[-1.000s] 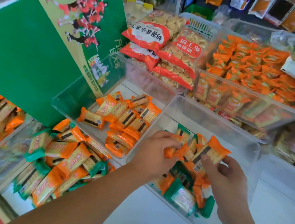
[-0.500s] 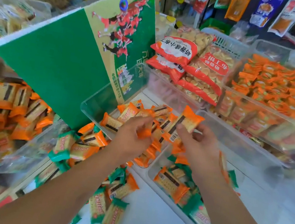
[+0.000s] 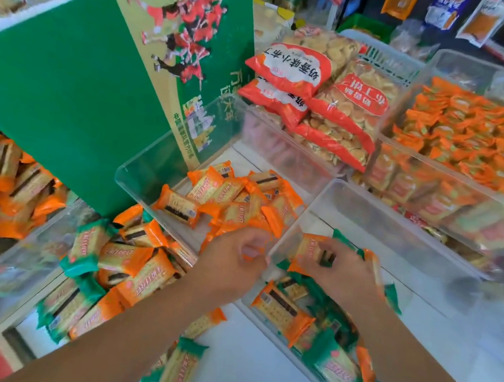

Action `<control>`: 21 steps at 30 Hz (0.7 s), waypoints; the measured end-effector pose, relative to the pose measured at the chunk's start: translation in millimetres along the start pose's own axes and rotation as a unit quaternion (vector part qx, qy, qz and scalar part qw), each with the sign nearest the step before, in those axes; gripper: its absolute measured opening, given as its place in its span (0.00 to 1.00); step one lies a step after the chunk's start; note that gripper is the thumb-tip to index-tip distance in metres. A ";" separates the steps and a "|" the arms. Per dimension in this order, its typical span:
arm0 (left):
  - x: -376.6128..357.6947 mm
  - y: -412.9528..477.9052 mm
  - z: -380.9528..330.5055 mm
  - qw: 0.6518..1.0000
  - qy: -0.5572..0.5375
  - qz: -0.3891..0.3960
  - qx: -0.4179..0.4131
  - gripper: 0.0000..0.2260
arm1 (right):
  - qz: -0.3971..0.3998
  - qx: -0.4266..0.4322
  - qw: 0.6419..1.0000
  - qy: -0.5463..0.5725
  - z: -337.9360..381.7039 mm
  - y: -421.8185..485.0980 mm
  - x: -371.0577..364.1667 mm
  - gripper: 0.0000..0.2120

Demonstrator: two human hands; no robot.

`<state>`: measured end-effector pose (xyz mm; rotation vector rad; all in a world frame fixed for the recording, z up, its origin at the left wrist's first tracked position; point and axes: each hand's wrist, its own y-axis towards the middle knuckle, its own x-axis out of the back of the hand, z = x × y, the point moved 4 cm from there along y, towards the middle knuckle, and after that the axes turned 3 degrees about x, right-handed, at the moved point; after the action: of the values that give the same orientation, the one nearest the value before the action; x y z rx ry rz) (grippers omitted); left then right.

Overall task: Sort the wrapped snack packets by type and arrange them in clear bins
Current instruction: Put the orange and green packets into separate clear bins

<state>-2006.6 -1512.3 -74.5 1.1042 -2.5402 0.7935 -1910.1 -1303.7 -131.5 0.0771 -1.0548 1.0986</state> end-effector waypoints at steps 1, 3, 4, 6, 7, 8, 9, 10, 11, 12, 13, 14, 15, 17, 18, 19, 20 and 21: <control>-4.5 -2.1 2.2 1.000 -0.005 0.000 -0.003 0.12 | 0.017 0.011 0.999 -0.045 -1.6 6.0 -7.3 0.37; -6.5 -5.3 4.8 1.000 -0.012 -0.003 -0.012 0.13 | 0.038 0.017 0.991 -0.123 0.6 16.7 -12.9 0.43; -5.5 -6.0 7.2 1.000 -0.016 -0.005 -0.012 0.14 | 0.043 0.015 0.988 -0.150 -1.8 23.7 -13.9 0.44; -1.7 -7.0 12.7 0.999 -0.028 -0.009 -0.015 0.13 | 0.035 0.003 0.987 -0.158 -0.4 29.5 -8.6 0.41; 0.1 -7.8 13.9 0.999 -0.034 -0.009 -0.019 0.12 | 0.023 -0.001 0.989 -0.147 -4.0 33.1 -6.3 0.38; 0.6 -7.5 14.9 0.999 -0.037 -0.008 -0.021 0.12 | 0.021 -0.005 0.992 -0.122 -4.9 32.6 -1.5 0.34; 0.7 -7.1 15.8 0.999 -0.039 -0.005 -0.021 0.11 | 0.023 -0.016 0.996 -0.081 -7.0 30.2 3.8 0.32; 0.5 -6.1 16.5 0.999 -0.042 -0.003 -0.017 0.11 | 0.023 -0.030 0.999 -0.033 -11.3 27.8 7.8 0.31; 0.5 -6.0 16.6 0.999 -0.047 -0.003 -0.015 0.11 | 0.016 -0.044 0.999 0.018 -13.8 23.1 13.3 0.29; 0.4 -6.3 15.0 0.998 -0.052 -0.008 -0.016 0.10 | 0.003 -0.052 0.996 0.066 -14.4 17.6 20.0 0.28; 0.2 -6.2 13.1 0.998 -0.055 -0.013 -0.020 0.10 | -0.019 -0.054 0.992 0.113 -12.4 11.0 28.1 0.28; 0.0 -6.5 10.7 0.998 -0.057 -0.016 -0.023 0.11 | -0.048 -0.052 0.984 0.164 -9.5 3.6 36.7 0.27; -0.5 -6.6 8.9 0.998 -0.061 -0.017 -0.024 0.12 | -0.081 -0.045 0.971 0.221 -2.4 -5.8 46.7 0.25; -0.6 -8.6 6.1 0.995 -0.094 -0.037 -0.025 0.14 | -0.149 0.018 0.948 0.281 18.7 -23.3 66.2 0.22; 0.7 -11.3 4.1 0.991 -0.117 -0.063 -0.028 0.13 | -0.158 0.058 0.944 0.284 36.3 -30.4 73.7 0.22; 2.4 -15.8 2.3 0.986 -0.132 -0.097 -0.035 0.11 | -0.150 0.096 0.943 0.281 56.6 -35.2 77.9 0.23; 3.7 -21.7 -0.2 0.982 -0.127 -0.128 -0.052 0.09 | -0.131 0.133 0.947 0.262 74.5 -35.3 78.4 0.24; 3.9 -28.5 -3.2 0.981 -0.099 -0.146 -0.076 0.07 | -0.110 0.160 0.951 0.242 92.2 -35.4 77.8 0.25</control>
<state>-1988.3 -1528.8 -59.4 1.5225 -2.4581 0.4254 -1940.2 -1316.6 -10.1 0.1720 -0.4123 1.0070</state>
